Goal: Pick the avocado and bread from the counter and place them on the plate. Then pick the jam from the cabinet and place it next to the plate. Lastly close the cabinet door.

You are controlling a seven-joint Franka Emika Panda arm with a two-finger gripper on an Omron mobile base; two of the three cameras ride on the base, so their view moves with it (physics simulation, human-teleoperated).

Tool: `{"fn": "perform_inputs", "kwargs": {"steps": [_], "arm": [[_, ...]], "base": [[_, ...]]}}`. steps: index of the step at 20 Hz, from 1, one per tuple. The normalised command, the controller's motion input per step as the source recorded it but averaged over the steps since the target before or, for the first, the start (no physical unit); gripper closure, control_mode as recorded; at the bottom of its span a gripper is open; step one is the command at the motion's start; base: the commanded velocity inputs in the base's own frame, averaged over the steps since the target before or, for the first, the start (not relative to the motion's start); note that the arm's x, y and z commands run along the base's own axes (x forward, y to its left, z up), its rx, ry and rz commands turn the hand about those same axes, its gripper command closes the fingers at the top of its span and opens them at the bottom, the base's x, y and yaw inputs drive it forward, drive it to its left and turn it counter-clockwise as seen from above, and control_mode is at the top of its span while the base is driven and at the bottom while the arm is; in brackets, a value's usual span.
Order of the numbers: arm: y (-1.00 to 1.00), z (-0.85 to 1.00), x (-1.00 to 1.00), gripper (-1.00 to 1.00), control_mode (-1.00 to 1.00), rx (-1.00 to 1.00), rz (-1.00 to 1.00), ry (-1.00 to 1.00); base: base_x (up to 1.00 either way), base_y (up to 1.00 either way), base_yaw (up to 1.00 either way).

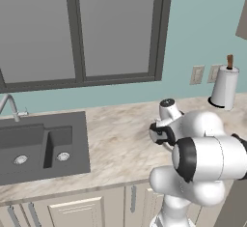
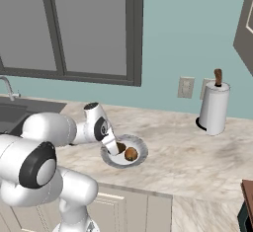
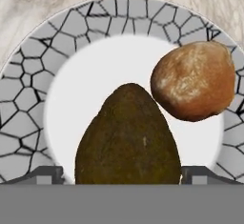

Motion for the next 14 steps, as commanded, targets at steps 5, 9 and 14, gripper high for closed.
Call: {"fn": "perform_inputs", "kwargs": {"steps": [5, 9, 14], "arm": [[0.0, 0.5, -0.22, -1.0, -1.0, 0.0, -0.01, -0.03], [0.0, 0.68, -0.23, -1.0, -1.0, 0.0, 0.0, -0.04], [0.0, 0.63, -0.31, -1.0, -1.0, 0.0, 0.0, -0.03]], "base": [[0.0, 0.0, 0.0], [0.0, 0.0, 0.0], [0.0, 0.0, 0.0]]}}
